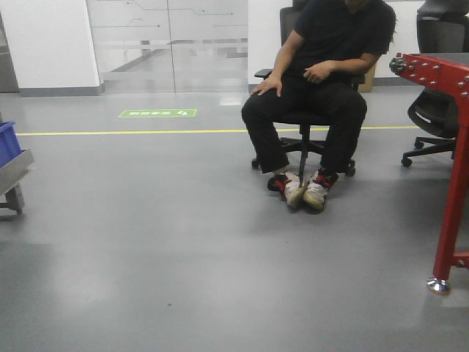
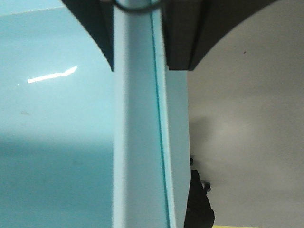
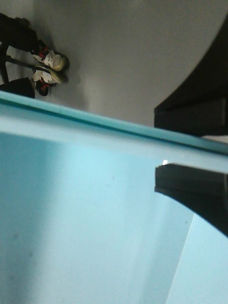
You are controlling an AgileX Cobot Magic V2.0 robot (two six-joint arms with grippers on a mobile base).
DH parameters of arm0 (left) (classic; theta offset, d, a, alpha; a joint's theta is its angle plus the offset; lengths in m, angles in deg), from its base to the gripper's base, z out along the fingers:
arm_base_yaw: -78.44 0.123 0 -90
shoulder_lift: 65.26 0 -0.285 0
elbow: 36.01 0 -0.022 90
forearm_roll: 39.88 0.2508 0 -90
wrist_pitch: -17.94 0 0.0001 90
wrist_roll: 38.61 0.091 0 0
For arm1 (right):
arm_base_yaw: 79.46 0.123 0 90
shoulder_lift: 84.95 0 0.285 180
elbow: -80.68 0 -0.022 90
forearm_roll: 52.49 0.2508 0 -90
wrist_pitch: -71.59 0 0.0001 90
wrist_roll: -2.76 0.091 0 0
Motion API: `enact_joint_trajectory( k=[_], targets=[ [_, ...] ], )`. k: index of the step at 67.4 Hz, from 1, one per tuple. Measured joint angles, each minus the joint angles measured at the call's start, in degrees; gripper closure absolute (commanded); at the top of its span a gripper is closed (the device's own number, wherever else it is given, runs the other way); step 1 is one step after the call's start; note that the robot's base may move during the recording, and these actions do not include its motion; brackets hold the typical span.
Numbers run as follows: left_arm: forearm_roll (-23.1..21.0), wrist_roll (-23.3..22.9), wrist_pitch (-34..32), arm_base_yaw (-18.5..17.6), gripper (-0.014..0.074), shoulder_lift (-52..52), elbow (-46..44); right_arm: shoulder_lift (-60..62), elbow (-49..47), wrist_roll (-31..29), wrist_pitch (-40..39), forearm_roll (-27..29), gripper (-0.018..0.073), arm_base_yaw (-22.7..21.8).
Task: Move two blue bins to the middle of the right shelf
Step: 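Drive across the floor past the seated person holding the cyan bin, then turn toward the blue-bin shelf and drive up to it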
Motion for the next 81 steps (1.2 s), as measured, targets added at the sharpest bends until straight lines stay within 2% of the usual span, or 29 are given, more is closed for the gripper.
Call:
enact_joint_trajectory(
  k=[81],
  targets=[
    [-0.1,0.0,0.0,0.0,0.0707,0.1,0.0,0.0,0.0,0.0,0.0,-0.1,0.0713,0.0]
  ],
)
